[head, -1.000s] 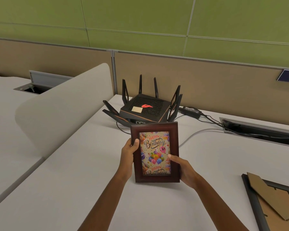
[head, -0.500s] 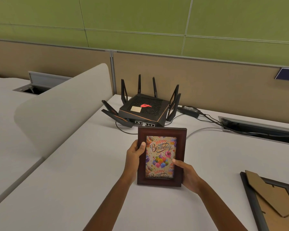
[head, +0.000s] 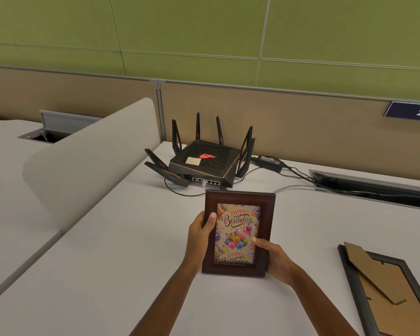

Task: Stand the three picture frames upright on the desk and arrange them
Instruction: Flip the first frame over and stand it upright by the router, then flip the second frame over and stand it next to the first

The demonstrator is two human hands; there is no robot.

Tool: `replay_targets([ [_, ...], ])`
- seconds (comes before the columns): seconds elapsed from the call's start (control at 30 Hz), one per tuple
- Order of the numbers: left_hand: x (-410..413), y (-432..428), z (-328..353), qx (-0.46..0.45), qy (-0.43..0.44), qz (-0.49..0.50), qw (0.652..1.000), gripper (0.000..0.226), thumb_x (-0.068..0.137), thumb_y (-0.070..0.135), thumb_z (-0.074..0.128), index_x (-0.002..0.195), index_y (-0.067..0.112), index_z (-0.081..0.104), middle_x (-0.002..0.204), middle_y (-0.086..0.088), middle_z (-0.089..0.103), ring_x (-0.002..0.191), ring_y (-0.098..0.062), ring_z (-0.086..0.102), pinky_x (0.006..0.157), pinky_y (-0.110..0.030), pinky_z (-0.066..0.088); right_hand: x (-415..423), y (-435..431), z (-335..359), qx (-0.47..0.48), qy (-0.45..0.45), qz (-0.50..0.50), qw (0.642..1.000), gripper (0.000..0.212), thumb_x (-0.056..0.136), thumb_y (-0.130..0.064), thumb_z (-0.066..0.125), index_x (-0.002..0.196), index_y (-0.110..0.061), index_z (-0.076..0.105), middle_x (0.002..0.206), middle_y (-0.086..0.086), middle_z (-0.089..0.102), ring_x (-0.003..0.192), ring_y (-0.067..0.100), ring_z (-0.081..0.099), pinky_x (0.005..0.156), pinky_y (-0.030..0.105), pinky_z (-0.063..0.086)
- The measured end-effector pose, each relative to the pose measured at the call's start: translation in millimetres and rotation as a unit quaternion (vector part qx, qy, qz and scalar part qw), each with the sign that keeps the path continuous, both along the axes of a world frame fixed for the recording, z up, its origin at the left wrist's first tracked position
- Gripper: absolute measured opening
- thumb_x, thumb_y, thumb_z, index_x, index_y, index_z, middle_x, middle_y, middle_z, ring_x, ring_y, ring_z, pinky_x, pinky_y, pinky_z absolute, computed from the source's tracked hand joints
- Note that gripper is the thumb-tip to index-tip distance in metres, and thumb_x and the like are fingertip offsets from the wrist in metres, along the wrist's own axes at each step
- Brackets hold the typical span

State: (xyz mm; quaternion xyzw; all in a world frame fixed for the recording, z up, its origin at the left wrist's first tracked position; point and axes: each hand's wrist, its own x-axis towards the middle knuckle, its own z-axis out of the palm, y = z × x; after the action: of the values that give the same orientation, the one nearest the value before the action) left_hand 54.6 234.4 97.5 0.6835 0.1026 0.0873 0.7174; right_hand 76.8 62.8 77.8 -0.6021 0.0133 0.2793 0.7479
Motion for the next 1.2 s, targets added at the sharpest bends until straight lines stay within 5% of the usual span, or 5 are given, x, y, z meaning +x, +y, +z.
replay_targets([
  [0.37,-6.7,-17.9,-4.1,0.082,-0.025,0.072,0.994,0.037,0.093,0.026,0.046,0.127,0.015,0.038,0.125,-0.008,0.055,0.118,-0.026,0.055,0.09,-0.036,0.053,-12.3,-28.1,-8.2,-0.049,-0.072,0.058,0.995,0.055,0.072,-0.032,0.058,0.125,-0.023,0.044,0.122,-0.002,0.059,0.113,0.014,0.057,0.083,0.021,0.054],
  [0.53,-26.2,-35.3,-0.4,0.264,-0.119,0.239,0.927,0.058,0.085,0.042,0.04,0.134,0.013,0.032,0.14,-0.018,0.04,0.13,-0.029,0.041,0.103,-0.044,0.04,-26.1,-55.4,-12.6,-0.156,-0.12,0.056,0.979,0.07,0.074,-0.039,0.06,0.136,-0.022,0.033,0.133,0.004,0.051,0.121,0.018,0.05,0.102,0.029,0.041],
  [0.77,-46.3,-87.3,-12.8,0.397,-0.211,0.154,0.88,0.052,0.094,0.045,0.02,0.136,0.015,0.023,0.141,-0.007,0.026,0.133,-0.023,0.026,0.101,-0.052,0.041,-45.6,-105.0,-18.2,-0.236,-0.185,0.015,0.954,0.047,0.086,-0.024,0.057,0.13,-0.025,0.04,0.128,0.001,0.053,0.113,0.012,0.052,0.072,0.007,0.048],
  [1.1,-56.1,-178.5,-42.4,0.464,-0.133,-0.021,0.876,0.056,0.095,0.048,0.013,0.146,0.031,-0.002,0.152,-0.012,0.025,0.142,0.003,-0.012,0.113,-0.016,-0.014,-68.5,-193.0,-12.3,-0.274,-0.247,-0.152,0.917,0.038,0.087,-0.009,0.055,0.124,-0.008,0.049,0.126,0.008,0.054,0.115,0.018,0.05,0.095,0.027,0.038],
  [1.2,-58.9,-206.0,-53.7,0.476,-0.113,-0.063,0.87,0.062,0.093,0.052,0.004,0.145,0.023,-0.011,0.148,-0.015,0.034,0.144,-0.01,0.01,0.113,-0.016,-0.004,-74.2,-216.3,-12.0,-0.298,-0.256,-0.203,0.897,0.036,0.087,-0.006,0.054,0.123,-0.005,0.051,0.127,0.012,0.055,0.116,0.023,0.051,0.088,0.022,0.04],
])
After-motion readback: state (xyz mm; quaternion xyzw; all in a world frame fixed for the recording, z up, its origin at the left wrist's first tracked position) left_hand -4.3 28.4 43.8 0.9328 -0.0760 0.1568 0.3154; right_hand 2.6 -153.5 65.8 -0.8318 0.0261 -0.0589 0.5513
